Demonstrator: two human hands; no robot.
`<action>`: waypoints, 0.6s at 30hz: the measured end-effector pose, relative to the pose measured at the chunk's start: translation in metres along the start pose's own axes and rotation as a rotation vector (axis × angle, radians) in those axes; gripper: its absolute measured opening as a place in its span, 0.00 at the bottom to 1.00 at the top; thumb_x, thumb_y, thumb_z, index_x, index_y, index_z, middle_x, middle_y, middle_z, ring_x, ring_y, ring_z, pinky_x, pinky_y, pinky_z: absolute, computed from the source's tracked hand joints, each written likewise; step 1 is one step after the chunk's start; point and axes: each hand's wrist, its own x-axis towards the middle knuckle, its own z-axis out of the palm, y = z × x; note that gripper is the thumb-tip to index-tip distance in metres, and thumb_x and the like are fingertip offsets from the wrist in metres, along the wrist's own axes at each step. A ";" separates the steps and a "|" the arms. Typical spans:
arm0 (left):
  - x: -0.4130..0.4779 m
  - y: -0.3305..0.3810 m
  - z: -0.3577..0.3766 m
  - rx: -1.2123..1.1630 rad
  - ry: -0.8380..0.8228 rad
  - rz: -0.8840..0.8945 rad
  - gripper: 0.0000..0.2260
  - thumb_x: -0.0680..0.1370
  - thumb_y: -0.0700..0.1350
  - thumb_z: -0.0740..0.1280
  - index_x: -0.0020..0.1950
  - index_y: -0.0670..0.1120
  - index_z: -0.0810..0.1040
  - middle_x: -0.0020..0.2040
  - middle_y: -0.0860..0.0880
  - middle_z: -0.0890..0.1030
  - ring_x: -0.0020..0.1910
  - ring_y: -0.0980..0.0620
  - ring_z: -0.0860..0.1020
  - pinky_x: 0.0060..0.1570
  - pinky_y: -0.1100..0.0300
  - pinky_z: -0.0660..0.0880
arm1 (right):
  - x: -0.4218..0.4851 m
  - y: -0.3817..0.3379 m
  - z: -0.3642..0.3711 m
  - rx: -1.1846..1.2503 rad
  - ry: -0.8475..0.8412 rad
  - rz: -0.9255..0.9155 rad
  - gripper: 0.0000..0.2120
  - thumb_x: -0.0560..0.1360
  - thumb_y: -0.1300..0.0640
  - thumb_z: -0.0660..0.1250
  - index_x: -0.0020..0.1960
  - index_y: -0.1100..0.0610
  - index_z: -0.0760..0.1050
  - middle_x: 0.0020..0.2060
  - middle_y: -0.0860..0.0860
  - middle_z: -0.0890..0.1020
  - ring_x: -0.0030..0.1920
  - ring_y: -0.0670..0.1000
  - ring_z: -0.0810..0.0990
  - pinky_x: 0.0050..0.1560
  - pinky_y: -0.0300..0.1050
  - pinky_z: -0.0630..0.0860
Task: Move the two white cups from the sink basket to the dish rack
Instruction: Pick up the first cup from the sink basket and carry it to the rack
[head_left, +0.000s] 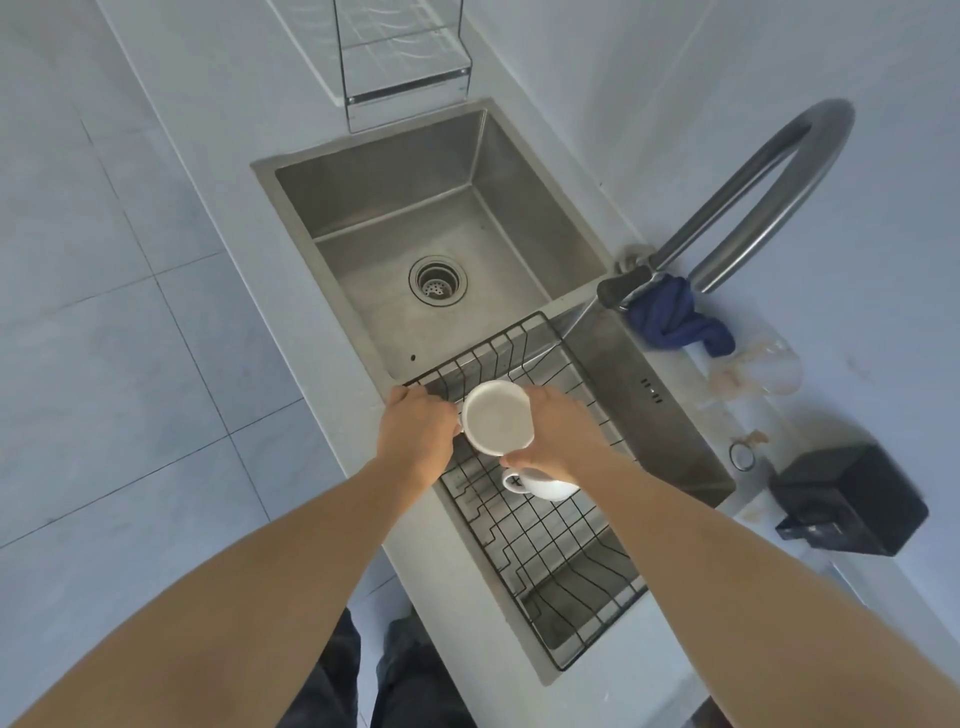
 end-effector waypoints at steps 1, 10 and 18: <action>-0.001 0.000 -0.001 -0.018 0.010 0.000 0.06 0.79 0.48 0.67 0.46 0.51 0.83 0.41 0.51 0.84 0.49 0.47 0.77 0.58 0.54 0.64 | 0.000 0.001 -0.004 0.011 0.003 -0.010 0.47 0.59 0.37 0.79 0.72 0.50 0.66 0.63 0.49 0.76 0.61 0.54 0.75 0.60 0.49 0.71; -0.005 -0.004 -0.059 -0.229 0.189 0.045 0.05 0.79 0.47 0.68 0.47 0.49 0.83 0.40 0.50 0.83 0.45 0.47 0.77 0.49 0.55 0.67 | -0.010 -0.009 -0.079 0.095 0.061 -0.136 0.44 0.55 0.37 0.80 0.67 0.46 0.70 0.58 0.45 0.77 0.56 0.49 0.76 0.53 0.48 0.71; 0.000 -0.061 -0.152 -0.364 0.351 -0.016 0.06 0.78 0.43 0.69 0.43 0.45 0.83 0.39 0.48 0.83 0.43 0.45 0.78 0.47 0.51 0.73 | 0.013 -0.086 -0.153 0.166 0.146 -0.269 0.42 0.56 0.38 0.81 0.67 0.44 0.71 0.56 0.42 0.75 0.57 0.47 0.73 0.53 0.49 0.69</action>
